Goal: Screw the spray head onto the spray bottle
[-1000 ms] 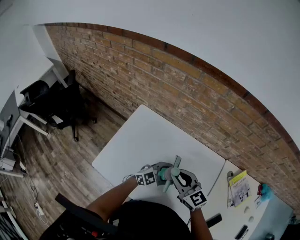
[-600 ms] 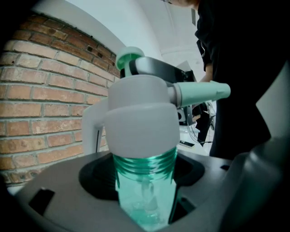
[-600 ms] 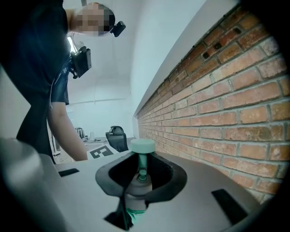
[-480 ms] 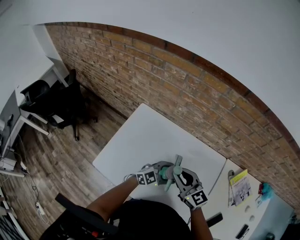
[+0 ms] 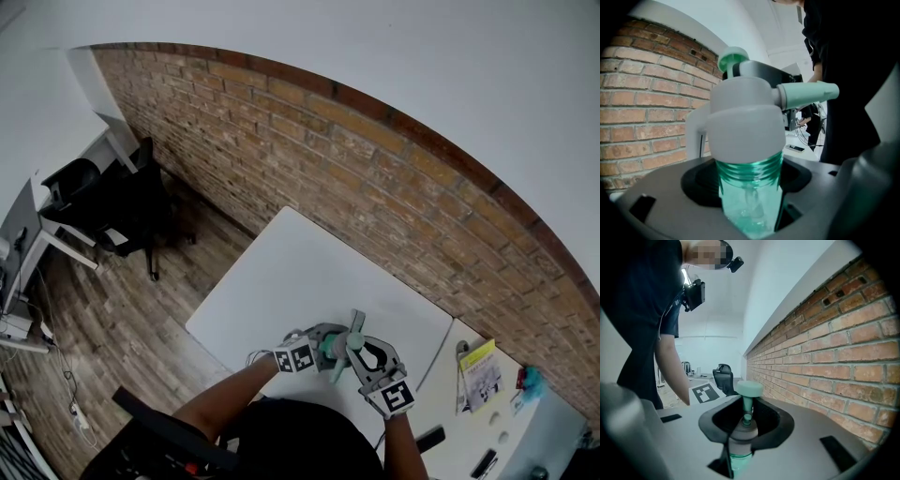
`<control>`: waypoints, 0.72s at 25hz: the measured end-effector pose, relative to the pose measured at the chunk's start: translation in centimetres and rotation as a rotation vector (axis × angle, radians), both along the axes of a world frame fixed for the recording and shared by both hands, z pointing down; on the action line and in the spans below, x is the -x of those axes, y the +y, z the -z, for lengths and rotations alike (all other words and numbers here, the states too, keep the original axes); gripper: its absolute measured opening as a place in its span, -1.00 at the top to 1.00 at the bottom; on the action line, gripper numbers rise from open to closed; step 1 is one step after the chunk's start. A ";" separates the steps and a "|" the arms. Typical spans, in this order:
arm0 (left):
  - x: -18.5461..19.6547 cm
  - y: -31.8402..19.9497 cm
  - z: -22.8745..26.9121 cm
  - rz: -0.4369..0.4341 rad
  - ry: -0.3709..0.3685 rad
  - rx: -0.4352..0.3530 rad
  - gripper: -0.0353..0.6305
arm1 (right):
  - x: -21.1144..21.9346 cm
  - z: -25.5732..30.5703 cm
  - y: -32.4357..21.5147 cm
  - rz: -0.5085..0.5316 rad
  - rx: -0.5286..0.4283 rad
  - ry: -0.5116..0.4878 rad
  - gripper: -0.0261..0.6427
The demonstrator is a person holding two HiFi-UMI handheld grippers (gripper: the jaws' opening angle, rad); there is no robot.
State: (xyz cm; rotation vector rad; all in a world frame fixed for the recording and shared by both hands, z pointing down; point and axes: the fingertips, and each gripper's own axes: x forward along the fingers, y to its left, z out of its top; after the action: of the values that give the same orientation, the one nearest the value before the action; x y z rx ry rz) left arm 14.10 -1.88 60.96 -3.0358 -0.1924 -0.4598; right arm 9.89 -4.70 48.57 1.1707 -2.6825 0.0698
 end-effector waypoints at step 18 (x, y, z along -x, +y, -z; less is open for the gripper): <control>-0.3 -0.2 0.7 0.022 0.027 -0.014 -0.08 | -0.1 -0.5 0.5 -0.025 0.013 -0.063 0.72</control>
State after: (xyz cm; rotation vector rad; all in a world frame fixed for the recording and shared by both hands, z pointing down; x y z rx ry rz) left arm 14.37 -2.03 60.26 -3.0316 -0.1538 -0.4196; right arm 9.94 -4.21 49.06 1.2173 -2.7180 0.1304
